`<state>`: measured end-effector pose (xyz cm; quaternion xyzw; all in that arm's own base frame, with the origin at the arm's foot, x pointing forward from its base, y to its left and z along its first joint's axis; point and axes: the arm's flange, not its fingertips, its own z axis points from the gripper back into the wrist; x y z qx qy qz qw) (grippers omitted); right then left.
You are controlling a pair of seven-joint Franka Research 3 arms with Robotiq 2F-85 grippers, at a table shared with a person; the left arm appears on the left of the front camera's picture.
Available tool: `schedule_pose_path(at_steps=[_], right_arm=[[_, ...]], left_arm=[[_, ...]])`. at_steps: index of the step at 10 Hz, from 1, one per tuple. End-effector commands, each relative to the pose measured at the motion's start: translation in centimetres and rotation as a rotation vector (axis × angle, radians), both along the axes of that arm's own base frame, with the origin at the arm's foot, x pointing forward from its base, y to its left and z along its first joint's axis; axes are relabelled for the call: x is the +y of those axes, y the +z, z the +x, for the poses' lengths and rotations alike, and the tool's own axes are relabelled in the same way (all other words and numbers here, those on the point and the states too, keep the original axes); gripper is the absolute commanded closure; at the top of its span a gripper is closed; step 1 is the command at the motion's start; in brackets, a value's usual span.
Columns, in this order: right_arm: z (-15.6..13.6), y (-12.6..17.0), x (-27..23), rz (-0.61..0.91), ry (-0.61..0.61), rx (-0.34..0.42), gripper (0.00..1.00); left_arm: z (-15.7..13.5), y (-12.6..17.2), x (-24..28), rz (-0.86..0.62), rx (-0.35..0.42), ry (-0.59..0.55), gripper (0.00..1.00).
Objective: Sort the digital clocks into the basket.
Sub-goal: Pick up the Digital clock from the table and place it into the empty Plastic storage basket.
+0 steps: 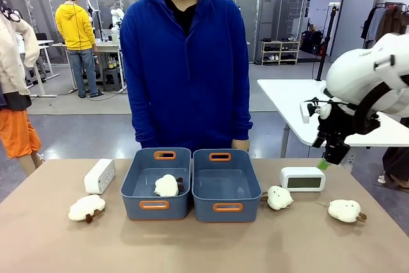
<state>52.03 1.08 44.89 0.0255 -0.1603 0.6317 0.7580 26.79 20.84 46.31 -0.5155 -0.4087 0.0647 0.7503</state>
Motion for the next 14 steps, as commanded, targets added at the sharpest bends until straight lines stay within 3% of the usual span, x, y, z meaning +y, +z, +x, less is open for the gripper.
schedule_pose_path(at_steps=[1,4,7,9,11,12,13,14], right_arm=[[3.0,-2.2,0.0,-0.001,0.042,0.008,0.00],[6.0,-6.2,0.3,-0.071,0.041,0.006,0.00],[9.0,-9.8,-0.3,-0.080,0.033,0.051,0.00],[10.2,-11.2,-0.6,-0.075,0.067,0.030,0.00],[11.0,-12.7,-0.7,-0.093,0.083,0.089,0.00],[11.4,-12.9,-0.9,-0.068,0.065,0.093,0.38],[11.6,-12.9,-0.9,-0.072,0.055,0.092,0.60],[11.6,-12.7,-1.0,-0.074,0.053,0.084,0.98]], left_arm=[[0.0,0.2,0.1,-0.010,-0.023,-0.004,0.00],[0.0,0.2,0.1,-0.010,-0.023,-0.004,0.00],[0.0,0.2,0.1,-0.010,-0.023,-0.004,0.00],[0.0,0.2,0.1,-0.010,-0.023,-0.004,0.00],[0.0,0.2,0.1,-0.010,-0.023,-0.004,0.00],[0.0,0.2,0.1,-0.010,-0.023,-0.004,0.00],[0.0,0.2,0.1,-0.010,-0.023,-0.004,0.00],[0.0,0.2,0.1,-0.010,-0.023,-0.004,0.00]])
